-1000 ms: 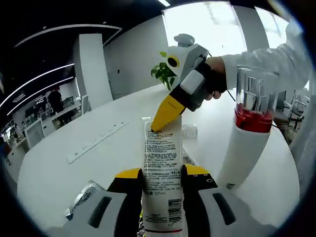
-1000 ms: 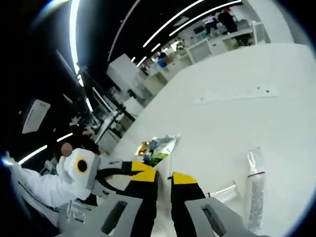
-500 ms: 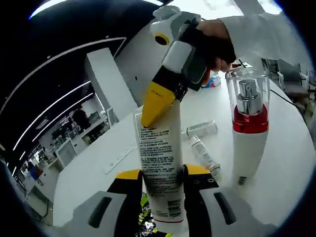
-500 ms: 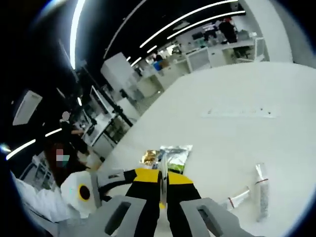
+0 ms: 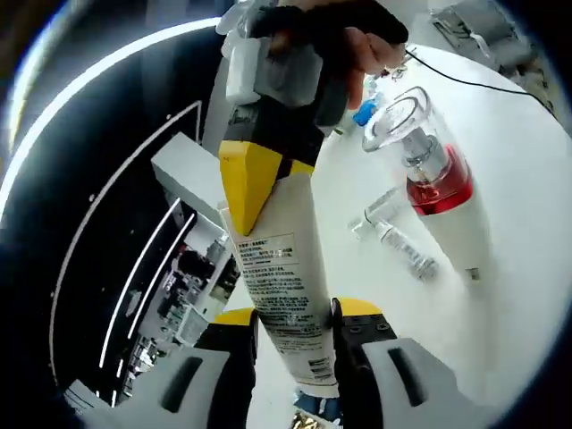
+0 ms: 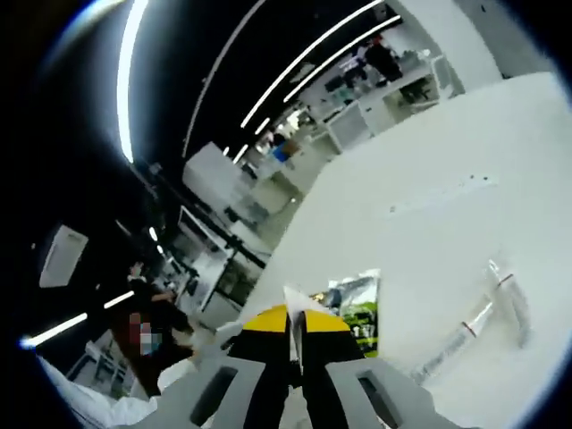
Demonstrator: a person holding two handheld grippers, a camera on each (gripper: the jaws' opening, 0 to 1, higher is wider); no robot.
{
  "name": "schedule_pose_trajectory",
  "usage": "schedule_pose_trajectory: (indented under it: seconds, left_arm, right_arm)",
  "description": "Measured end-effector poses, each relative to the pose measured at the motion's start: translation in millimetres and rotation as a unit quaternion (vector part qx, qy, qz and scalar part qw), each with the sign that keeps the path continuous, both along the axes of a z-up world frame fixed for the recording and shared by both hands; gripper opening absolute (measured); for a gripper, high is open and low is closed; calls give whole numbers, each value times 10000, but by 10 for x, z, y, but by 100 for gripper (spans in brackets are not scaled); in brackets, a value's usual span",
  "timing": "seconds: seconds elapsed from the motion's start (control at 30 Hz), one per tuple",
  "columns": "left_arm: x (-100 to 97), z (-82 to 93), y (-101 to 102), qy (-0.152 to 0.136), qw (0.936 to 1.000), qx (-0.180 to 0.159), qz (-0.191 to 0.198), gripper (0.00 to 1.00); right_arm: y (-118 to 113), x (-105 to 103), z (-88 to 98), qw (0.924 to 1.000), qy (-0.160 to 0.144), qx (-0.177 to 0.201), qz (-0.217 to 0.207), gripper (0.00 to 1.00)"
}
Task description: Arrange the skincare products in the storage area until every visible bottle or jar stands upright without overlapping.
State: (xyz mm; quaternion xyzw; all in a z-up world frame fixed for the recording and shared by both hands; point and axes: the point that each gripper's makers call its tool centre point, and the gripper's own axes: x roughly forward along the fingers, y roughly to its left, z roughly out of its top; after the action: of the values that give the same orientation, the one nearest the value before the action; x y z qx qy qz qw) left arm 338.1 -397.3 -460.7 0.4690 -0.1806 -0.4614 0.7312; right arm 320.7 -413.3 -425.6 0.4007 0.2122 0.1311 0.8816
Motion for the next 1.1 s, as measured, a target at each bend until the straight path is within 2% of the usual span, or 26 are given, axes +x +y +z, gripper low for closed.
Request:
schedule_pose_trajectory:
  seconds: [0.07, 0.1, 0.13, 0.17, 0.23, 0.27, 0.3, 0.33, 0.4, 0.43, 0.5, 0.53, 0.57, 0.6, 0.63, 0.67, 0.7, 0.73, 0.77, 0.8, 0.87, 0.9, 0.93, 0.97, 1.03, 1.1]
  left_arm:
    - [-12, 174, -4, -540, 9984, -19, -143, 33]
    - [-43, 308, 3, -975, 9950, -11, -210, 34]
    - [-56, 340, 2, -1151, 9930, 40, -247, 33]
    - [-94, 416, 1, -1553, 9873, 139, -313, 33]
    - [-158, 553, 10, -1956, 9797, 144, -416, 32]
    - [-180, 601, 15, -2087, 9768, 178, -445, 32]
    - [-218, 659, 14, -2295, 9717, 233, -517, 32]
    - [-242, 689, 13, -2489, 9662, 341, -576, 32]
    - [-316, 732, 6, -2957, 9507, 544, -760, 29]
    - [-340, 743, 5, -3063, 9466, 561, -835, 27]
    - [-344, 761, 19, -3046, 9475, 508, -832, 25]
    - [-355, 764, 9, -3023, 9483, 501, -828, 24]
    - [-363, 760, -2, -2999, 9489, 505, -838, 24]
    - [-374, 744, -19, -2984, 9495, 531, -812, 25]
    - [-376, 734, -26, -3012, 9488, 542, -776, 26]
    - [-406, 732, -42, -3042, 9480, 497, -788, 28]
    - [-437, 718, -63, -2994, 9491, 473, -858, 31]
    - [-477, 695, -87, -2861, 9524, 477, -941, 30]
    - [-487, 716, -86, -2884, 9519, 438, -936, 27]
    - [-492, 718, -66, -2611, 9602, 354, -929, 26]
    - [-490, 752, -25, -2739, 9564, 392, -930, 23]
    - [-499, 763, -18, -2718, 9566, 409, -963, 22]
    - [-511, 771, -10, -2637, 9586, 399, -999, 21]
    - [-511, 780, 2, -2390, 9652, 326, -1011, 20]
    - [-497, 824, 21, -2357, 9656, 403, -1022, 17]
    - [-512, 852, 41, -2339, 9646, 487, -1122, 16]
  right_arm:
    - [-20, -42, 158, 9971, -203, 683, -257, 0]
    - [-30, -77, 241, 9936, -308, 986, -454, 0]
    - [-26, -106, 287, 9920, -374, 1088, -521, 0]
    - [-17, -151, 370, 9871, -463, 1397, -630, 0]
    - [-14, -202, 461, 9817, -581, 1661, -727, 0]
    - [-9, -234, 507, 9761, -595, 1937, -787, 0]
    - [-9, -267, 558, 9654, -605, 2376, -888, 0]
    - [-5, -299, 576, 9593, -597, 2600, -925, 0]
    - [-105, -334, 578, 9398, -611, 3134, -1221, 0]
    - [-131, -371, 582, 9276, -627, 3408, -1395, 0]
    - [-131, -418, 578, 9181, -704, 3596, -1511, 0]
    - [-121, -456, 551, 9092, -666, 3772, -1634, 0]
    - [-95, -477, 534, 9057, -634, 3849, -1660, 0]
    - [-58, -491, 524, 8959, -638, 4062, -1683, 0]
    - [-17, -508, 509, 8935, -586, 4139, -1640, 0]
    - [61, -519, 467, 8999, -587, 4015, -1599, 0]
    - [117, -532, 449, 9014, -539, 4000, -1569, 0]
    - [162, -536, 430, 9038, -545, 3941, -1580, 0]
    - [169, -543, 412, 9028, -540, 3953, -1605, 0]
    - [157, -553, 397, 8986, -512, 4026, -1668, 0]
    - [159, -574, 389, 8992, -529, 4016, -1656, 0]
    - [168, -587, 388, 8990, -510, 4011, -1682, 0]
    - [179, -588, 401, 8992, -512, 4007, -1681, 0]
    - [195, -592, 412, 8977, -499, 4051, -1662, 0]
    - [209, -594, 409, 8963, -460, 4085, -1665, 0]
    - [224, -607, 431, 9005, -485, 3995, -1647, 0]
